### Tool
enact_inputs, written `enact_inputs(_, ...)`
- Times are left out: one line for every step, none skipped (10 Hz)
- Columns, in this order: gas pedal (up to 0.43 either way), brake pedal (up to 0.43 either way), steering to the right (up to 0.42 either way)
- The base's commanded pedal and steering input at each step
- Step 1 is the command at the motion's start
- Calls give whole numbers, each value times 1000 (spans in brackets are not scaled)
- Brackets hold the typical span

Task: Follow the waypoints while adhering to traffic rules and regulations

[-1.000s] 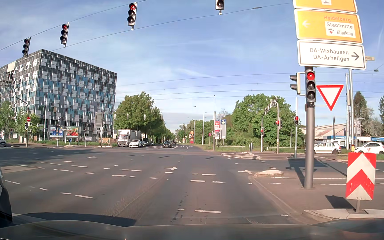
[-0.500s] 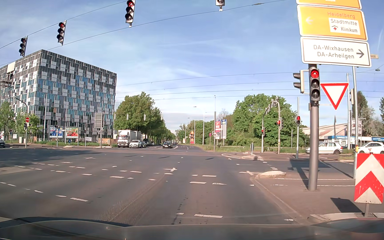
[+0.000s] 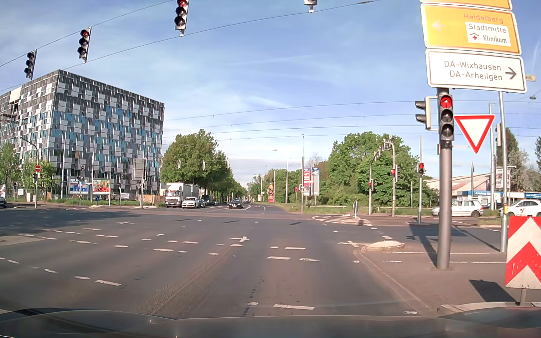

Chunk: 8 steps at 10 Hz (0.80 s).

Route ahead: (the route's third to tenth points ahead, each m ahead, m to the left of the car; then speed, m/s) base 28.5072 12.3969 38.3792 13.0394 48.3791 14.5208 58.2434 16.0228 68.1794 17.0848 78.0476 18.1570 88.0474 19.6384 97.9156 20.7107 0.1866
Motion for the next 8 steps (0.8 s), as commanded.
enact_inputs(0,73,-15)
enact_inputs(0,67,-15)
enact_inputs(0,67,-15)
enact_inputs(0,67,-15)
enact_inputs(0,67,-15)
enact_inputs(0,67,-15)
enact_inputs(0,67,-15)
enact_inputs(0,73,-15)
